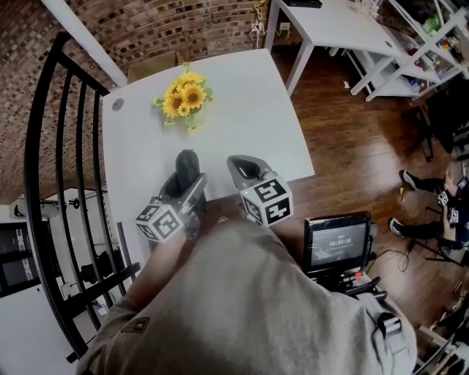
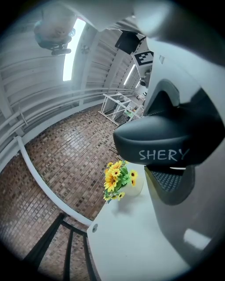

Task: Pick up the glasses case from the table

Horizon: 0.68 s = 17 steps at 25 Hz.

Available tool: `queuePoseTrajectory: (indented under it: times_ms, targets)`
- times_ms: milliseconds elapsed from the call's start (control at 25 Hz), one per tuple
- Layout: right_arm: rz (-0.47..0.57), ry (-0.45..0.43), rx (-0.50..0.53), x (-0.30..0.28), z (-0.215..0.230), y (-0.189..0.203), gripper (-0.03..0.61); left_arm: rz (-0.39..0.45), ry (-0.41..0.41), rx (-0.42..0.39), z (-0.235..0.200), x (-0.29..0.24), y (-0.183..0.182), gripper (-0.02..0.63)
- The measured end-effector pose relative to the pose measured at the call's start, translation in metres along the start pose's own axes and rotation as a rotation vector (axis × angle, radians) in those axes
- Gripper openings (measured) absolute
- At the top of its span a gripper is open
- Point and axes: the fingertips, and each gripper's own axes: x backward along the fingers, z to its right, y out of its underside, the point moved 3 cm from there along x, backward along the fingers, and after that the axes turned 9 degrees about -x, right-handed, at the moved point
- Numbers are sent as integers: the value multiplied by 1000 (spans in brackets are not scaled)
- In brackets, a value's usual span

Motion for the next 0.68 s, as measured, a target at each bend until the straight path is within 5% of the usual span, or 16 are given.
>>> queuePoseTrajectory:
  times_ms: [680]
  targets:
    - [5,-8,14,1,-1,-4,11,-3,-7,0,2,-2,-1,353]
